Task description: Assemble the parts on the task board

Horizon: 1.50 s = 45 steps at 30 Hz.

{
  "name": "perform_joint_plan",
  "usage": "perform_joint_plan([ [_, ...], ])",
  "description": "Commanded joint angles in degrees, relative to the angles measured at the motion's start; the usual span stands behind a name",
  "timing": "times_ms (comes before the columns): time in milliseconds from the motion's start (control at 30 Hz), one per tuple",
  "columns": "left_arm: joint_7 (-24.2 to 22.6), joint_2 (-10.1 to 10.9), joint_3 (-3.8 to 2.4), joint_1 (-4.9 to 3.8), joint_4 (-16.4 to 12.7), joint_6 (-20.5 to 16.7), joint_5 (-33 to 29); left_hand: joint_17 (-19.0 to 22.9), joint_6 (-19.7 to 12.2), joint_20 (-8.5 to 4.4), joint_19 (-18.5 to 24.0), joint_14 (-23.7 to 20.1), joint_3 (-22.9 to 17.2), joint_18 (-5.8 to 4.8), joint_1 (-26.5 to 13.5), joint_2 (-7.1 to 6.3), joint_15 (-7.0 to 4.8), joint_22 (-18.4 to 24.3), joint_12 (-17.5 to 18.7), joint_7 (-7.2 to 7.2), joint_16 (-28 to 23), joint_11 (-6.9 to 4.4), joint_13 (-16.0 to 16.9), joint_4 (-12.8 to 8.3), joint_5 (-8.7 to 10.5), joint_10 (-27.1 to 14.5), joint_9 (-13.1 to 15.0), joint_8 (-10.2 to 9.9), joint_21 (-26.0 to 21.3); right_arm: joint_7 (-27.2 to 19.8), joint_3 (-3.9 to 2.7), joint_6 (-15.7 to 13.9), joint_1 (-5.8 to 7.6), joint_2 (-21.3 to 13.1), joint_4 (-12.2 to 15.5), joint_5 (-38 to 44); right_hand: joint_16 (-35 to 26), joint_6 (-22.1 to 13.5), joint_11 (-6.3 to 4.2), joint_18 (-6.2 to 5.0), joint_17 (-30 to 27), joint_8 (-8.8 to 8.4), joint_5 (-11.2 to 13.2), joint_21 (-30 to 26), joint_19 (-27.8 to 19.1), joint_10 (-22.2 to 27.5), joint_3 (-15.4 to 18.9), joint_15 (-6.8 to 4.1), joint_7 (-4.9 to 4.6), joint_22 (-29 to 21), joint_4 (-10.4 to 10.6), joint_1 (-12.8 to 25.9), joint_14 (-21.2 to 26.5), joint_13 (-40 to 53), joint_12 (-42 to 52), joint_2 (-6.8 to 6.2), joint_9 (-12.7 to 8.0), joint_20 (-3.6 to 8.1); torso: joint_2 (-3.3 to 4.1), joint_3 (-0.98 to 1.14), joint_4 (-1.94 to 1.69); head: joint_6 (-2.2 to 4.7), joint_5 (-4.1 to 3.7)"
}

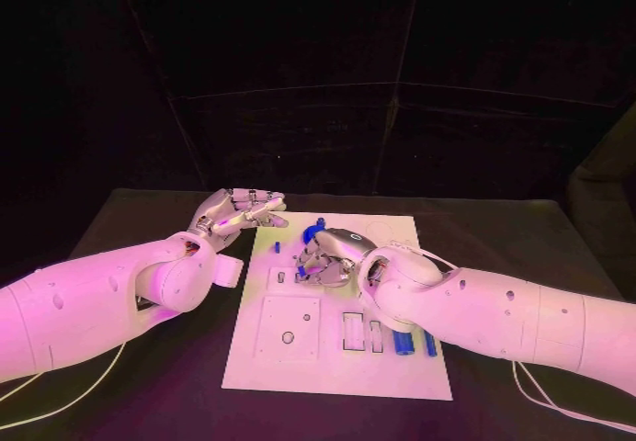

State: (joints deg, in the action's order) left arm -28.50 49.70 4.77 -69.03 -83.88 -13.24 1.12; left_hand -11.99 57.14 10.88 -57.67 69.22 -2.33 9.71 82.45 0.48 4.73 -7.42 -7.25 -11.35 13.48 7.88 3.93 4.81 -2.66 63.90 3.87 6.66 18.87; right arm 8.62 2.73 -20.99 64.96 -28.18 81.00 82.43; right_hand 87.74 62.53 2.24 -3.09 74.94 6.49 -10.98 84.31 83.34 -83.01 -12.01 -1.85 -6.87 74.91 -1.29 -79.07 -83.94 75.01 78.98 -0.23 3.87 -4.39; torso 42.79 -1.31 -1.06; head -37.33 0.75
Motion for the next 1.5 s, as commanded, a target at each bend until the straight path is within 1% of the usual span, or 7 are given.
perform_joint_plan([
  [33,-0.6,-0.1,-0.05,-0.13,-0.1,0.1,-0.1,-0.1,0.5,0.11,-0.4,0.2,0.0,0.76,0.0,0.42,-0.09,0.1,0.3,-0.03,-0.4,-0.02,-0.1,-0.3,-0.11,0.3,0.0,-0.2,-0.3,1.1,0.0,1.3,-0.15,0.2,-0.2,2.2,0.2,0.4,-0.34,0.32,9.7,0.14,0.0,0.2,0.2,-0.1,-0.4,-0.3,0.11,1.7,0.0,0.6,-5.0,5.4,-0.1,0.22,0.1,0.35,-0.02,0.04,-0.01,-0.21,0.09],
  [367,-0.5,-0.1,-0.05,-0.13,0.0,0.2,-0.1,-0.1,0.5,0.11,-0.4,0.2,0.0,0.76,0.0,0.42,-0.09,0.1,0.3,-0.03,-0.4,-0.02,-0.1,-0.3,-0.11,0.3,0.0,-0.2,-0.3,1.9,0.02,1.6,-0.4,0.0,-0.3,3.1,0.2,0.4,-0.34,0.32,9.7,0.14,0.0,0.2,0.2,-0.1,-0.4,-0.3,0.11,1.7,0.0,0.6,-5.0,5.4,-0.1,0.22,0.1,0.35,-0.02,0.08,0.04,-0.56,0.15],
  [533,-0.5,-0.2,-0.05,-0.13,0.1,0.2,-0.1,-0.1,0.5,0.11,-0.4,0.2,0.0,0.76,0.0,0.42,-0.09,0.1,0.3,-0.03,-0.4,-0.02,-0.1,-0.3,-0.11,0.3,0.0,-0.2,-0.3,2.2,0.02,1.8,-0.45,-0.2,-0.1,3.5,0.1,0.4,-0.33,0.31,9.7,0.12,0.1,0.2,0.2,-0.1,-0.5,-0.29,0.1,1.6,0.0,0.8,-4.9,5.4,-0.1,0.14,0.0,0.34,0.02,0.1,0.06,-0.62,0.27],
  [700,-0.5,-0.2,-0.05,-0.13,0.1,0.3,-0.1,-0.1,0.5,0.11,-0.4,0.2,0.0,0.76,0.0,0.42,-0.09,0.1,0.3,-0.03,-0.4,-0.02,-0.1,-0.3,-0.11,0.3,0.0,-0.2,-0.3,2.9,0.02,2.8,-0.48,-0.4,-0.1,3.8,0.1,0.4,-0.32,0.31,9.6,0.09,0.2,0.2,0.2,0.0,-0.6,-0.28,0.09,1.6,-0.1,1.0,-4.9,5.4,-0.2,-0.01,0.0,0.33,-0.03,0.04,0.01,-0.7,0.23],
  [1033,-0.5,-0.2,-0.05,-0.13,0.2,0.3,-0.1,-0.1,0.5,0.11,-0.4,0.2,0.0,0.76,0.0,0.42,-0.09,0.1,0.3,-0.03,-0.4,-0.02,-0.1,-0.3,-0.11,0.3,0.0,-0.2,-0.3,3.8,0.02,5.3,-0.48,-0.5,-0.1,4.3,0.0,0.4,-0.3,0.29,9.4,0.0,0.4,0.1,0.1,0.1,-0.8,-0.26,0.07,1.5,-0.1,1.7,-4.9,5.2,-0.4,-0.42,0.0,0.31,0.02,0.06,0.02,-0.88,0.11],
  [1233,-0.4,-0.2,-0.05,-0.13,0.2,0.3,-0.1,-0.1,0.5,0.11,-0.4,0.2,0.0,0.76,0.0,0.42,-0.09,0.1,0.3,-0.03,-0.4,-0.02,-0.1,-0.3,-0.11,0.3,0.0,-0.2,-0.3,4.5,0.03,6.9,-0.49,-0.4,0.0,4.9,-0.1,0.0,-0.17,0.25,9.2,-0.31,0.9,0.0,0.0,0.3,-0.7,-0.17,-0.08,1.3,-0.2,2.7,-4.8,5.0,-0.7,-1.64,0.0,0.24,-0.01,0.04,-0.03,-0.96,0.06],
  [1500,-0.4,-0.2,-0.05,-0.13,0.2,0.3,-0.1,-0.1,0.6,0.08,-0.4,0.2,0.0,0.76,0.0,0.44,-0.13,0.1,0.4,0.01,-0.5,-0.07,-0.1,-0.4,-0.11,0.4,0.0,-0.3,-0.3,5.7,0.03,7.0,-0.49,-0.4,-0.1,5.7,-0.1,-1.0,0.13,0.22,9.1,-0.95,0.8,-0.1,-0.1,0.9,-0.6,0.05,-0.45,1.1,-0.1,3.8,-4.8,4.2,-1.7,-2.74,-0.1,0.07,-0.03,0.03,0.02,-1.05,0.08],
])
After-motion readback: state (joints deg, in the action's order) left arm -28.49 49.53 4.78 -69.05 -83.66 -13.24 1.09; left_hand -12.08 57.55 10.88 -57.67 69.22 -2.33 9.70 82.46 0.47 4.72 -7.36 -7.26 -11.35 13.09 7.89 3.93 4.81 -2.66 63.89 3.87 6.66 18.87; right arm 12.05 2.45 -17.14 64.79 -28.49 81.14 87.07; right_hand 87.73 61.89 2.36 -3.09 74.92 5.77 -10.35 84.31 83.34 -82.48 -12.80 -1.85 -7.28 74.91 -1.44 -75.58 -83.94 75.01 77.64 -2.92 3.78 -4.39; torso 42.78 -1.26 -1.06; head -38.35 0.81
